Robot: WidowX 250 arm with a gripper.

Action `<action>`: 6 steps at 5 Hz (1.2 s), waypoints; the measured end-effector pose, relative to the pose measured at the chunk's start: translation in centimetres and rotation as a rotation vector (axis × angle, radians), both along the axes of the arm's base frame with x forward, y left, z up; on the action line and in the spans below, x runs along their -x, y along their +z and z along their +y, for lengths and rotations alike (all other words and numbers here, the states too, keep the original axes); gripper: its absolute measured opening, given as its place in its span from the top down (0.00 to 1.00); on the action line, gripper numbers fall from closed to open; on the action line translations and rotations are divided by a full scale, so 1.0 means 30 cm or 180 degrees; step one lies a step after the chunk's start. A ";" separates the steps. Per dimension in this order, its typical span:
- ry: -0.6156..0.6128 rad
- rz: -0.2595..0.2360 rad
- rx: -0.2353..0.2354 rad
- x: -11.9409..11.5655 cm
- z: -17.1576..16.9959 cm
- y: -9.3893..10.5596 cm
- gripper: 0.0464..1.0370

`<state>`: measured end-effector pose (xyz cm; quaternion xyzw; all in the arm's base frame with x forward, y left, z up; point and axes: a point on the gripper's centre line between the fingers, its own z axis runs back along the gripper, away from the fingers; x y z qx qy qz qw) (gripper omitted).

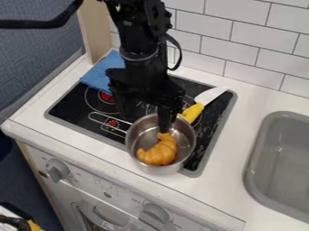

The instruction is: Move the blue cloth from top left to bottom left

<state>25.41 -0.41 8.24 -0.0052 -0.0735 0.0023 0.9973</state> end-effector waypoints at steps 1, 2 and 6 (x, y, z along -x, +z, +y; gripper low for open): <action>0.0002 0.0078 0.0011 0.006 -0.001 -0.016 0.04; 0.0330 0.0056 0.0089 -0.061 0.100 0.006 0.04; -0.0067 0.0012 -0.0199 -0.514 0.427 -0.095 0.04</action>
